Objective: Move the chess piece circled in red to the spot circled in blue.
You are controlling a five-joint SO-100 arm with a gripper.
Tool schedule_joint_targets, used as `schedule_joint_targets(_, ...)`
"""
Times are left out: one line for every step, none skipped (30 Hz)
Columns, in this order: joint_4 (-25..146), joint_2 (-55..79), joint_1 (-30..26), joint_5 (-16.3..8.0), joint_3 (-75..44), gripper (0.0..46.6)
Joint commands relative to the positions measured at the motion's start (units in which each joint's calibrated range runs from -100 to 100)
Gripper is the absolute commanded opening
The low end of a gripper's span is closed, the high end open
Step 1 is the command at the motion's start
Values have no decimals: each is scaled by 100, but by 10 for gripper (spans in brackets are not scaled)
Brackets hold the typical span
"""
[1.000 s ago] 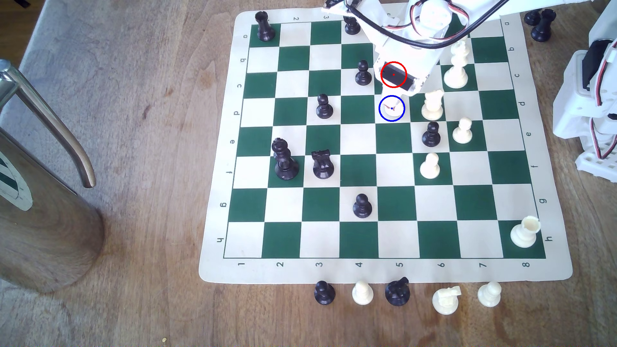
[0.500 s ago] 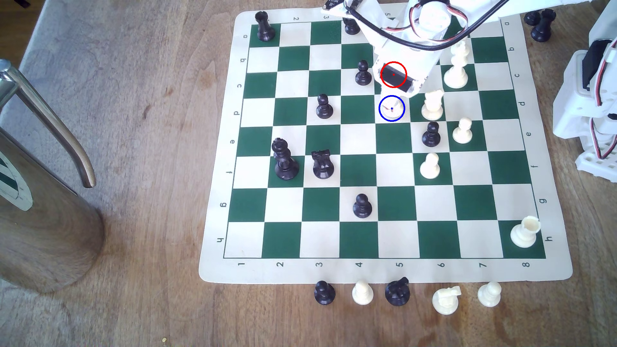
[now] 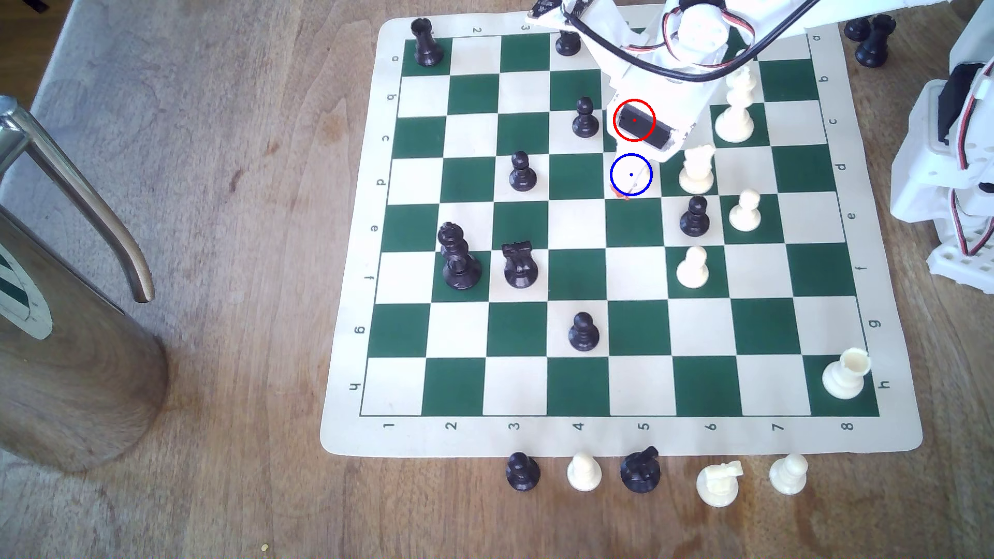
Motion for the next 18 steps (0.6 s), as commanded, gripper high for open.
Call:
schedule_joint_targets(65,-431,32,15,-38,224)
schedule_joint_targets(106,-481,40,15,-38,226)
schedule_joint_targets(196,-583,48,20,-38,230)
schedule_joint_targets(246,-643,48,20,-38,230)
schedule_joint_targets(278,-694,48,20,-38,230)
schedule_joint_targets(319,-770,40,20,-38,231)
schedule_joint_targets(360,-829,32,20,-38,232)
schedule_joint_targets(459,-1033,32,10,-38,238)
schedule_joint_targets(524,-1161,32,5,-38,240)
schedule_joint_targets(598,-1296,24,0,-38,241)
schedule_joint_targets(688,-1466,24,-5,-38,245)
schedule_joint_targets(884,-1755,24,0,-38,246)
schedule_joint_targets(983,-1916,24,5,-29,247)
schedule_joint_targets(1081,-2077,24,5,-29,248)
schedule_joint_targets(1171,-2205,24,5,-29,248)
schedule_joint_targets(1278,-2366,16,0,-29,249)
schedule_joint_targets(1482,-2646,-7,-5,-10,249)
schedule_joint_targets(1564,-2807,-23,-10,26,250)
